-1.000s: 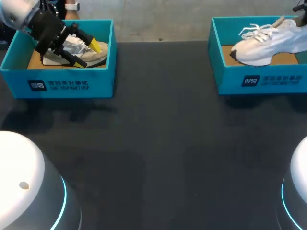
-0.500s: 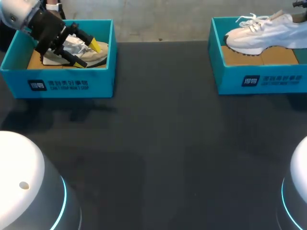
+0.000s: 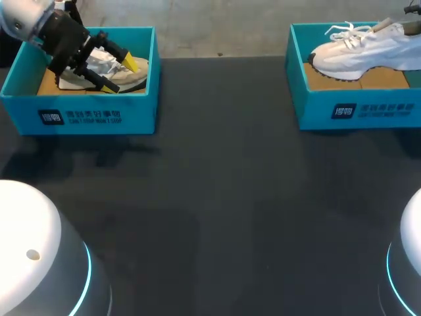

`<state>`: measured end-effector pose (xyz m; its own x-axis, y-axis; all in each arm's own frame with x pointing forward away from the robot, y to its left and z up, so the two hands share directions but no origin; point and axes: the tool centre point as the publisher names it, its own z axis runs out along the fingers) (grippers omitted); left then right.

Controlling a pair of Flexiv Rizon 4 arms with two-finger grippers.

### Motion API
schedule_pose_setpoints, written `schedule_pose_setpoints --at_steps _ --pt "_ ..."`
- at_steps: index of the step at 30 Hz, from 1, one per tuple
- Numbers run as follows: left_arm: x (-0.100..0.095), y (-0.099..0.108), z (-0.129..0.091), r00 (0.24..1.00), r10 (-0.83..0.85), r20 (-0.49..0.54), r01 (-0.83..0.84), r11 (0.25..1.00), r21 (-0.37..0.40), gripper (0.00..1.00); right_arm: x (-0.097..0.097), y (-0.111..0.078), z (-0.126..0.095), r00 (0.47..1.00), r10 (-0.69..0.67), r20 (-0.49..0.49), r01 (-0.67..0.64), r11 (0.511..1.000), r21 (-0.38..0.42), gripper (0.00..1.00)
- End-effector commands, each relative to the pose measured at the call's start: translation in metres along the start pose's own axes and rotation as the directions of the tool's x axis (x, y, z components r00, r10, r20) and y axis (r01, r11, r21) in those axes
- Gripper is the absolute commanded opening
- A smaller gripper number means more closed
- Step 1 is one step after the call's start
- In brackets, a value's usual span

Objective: Take the shoe out of the shoebox, open the shoe tongue, remove and reinsert the insole, then place the shoe into the shoebox

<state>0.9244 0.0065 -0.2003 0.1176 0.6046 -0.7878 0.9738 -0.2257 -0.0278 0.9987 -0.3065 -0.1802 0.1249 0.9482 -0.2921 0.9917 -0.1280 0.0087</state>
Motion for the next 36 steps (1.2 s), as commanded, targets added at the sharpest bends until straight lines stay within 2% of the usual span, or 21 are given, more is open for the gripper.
schedule_pose_setpoints --at_steps 1,6,11,19,36 --pt "0.0 -0.001 0.0 1.0 0.001 -0.003 -0.001 1.0 -0.002 1.0 -0.001 0.0 -0.001 1.0 0.001 -0.002 -0.001 1.0 -0.001 0.0" --pt "0.0 -0.001 0.0 1.0 0.001 -0.003 -0.001 1.0 -0.002 1.0 -0.002 0.001 0.001 1.0 0.027 -0.004 -0.027 1.0 0.0 0.0" --pt "0.0 -0.001 0.0 1.0 0.001 -0.003 -0.001 1.0 -0.002 1.0 -0.015 0.006 0.005 0.998 0.065 0.011 -0.065 0.998 -0.016 0.0" --pt "0.0 -0.001 0.0 1.0 0.001 -0.003 -0.001 1.0 -0.002 1.0 -0.02 0.02 0.018 0.999 0.042 0.034 -0.042 0.999 -0.008 0.0" --pt "0.0 -0.001 0.0 1.0 0.001 -0.003 -0.001 1.0 -0.002 1.0 -0.024 0.063 0.046 0.994 0.1 0.046 -0.098 0.994 -0.038 0.0"
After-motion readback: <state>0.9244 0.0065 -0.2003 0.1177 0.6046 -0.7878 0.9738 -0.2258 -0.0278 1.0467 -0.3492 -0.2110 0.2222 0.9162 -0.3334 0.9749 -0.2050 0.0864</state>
